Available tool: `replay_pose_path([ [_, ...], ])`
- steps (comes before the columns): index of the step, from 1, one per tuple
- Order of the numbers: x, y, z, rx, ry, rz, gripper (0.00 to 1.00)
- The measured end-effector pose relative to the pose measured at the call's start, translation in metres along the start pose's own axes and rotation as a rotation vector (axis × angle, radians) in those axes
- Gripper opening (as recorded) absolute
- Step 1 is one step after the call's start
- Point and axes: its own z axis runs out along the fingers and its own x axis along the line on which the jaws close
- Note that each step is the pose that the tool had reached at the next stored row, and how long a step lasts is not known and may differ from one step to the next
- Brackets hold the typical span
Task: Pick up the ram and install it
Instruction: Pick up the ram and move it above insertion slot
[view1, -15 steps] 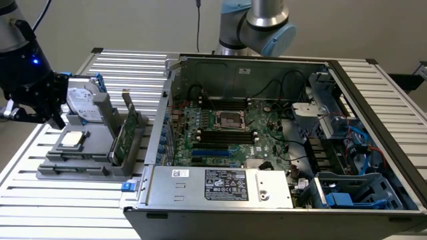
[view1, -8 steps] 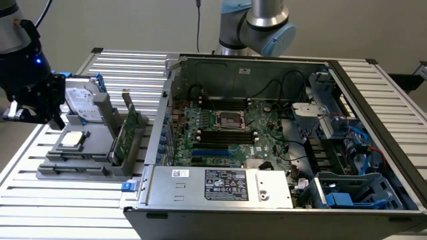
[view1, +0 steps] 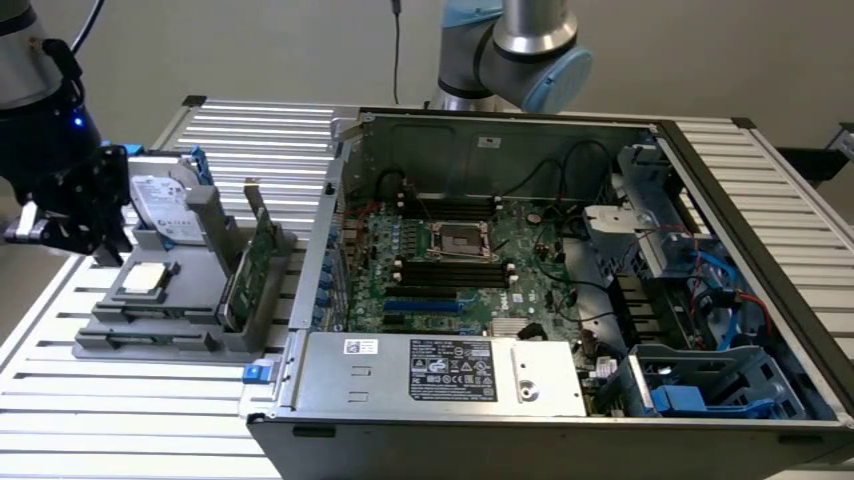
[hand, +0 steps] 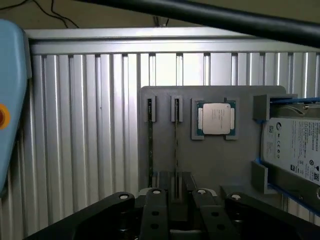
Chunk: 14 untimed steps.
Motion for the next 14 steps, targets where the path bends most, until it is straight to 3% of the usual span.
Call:
replay_pose_path([
  [3,0.003,-0.0002,0.0053,0.0001,0.0000,0.000,0.36],
  [14,0.013,-0.0010,0.0255,-0.0001,0.0001,0.000,0.36],
])
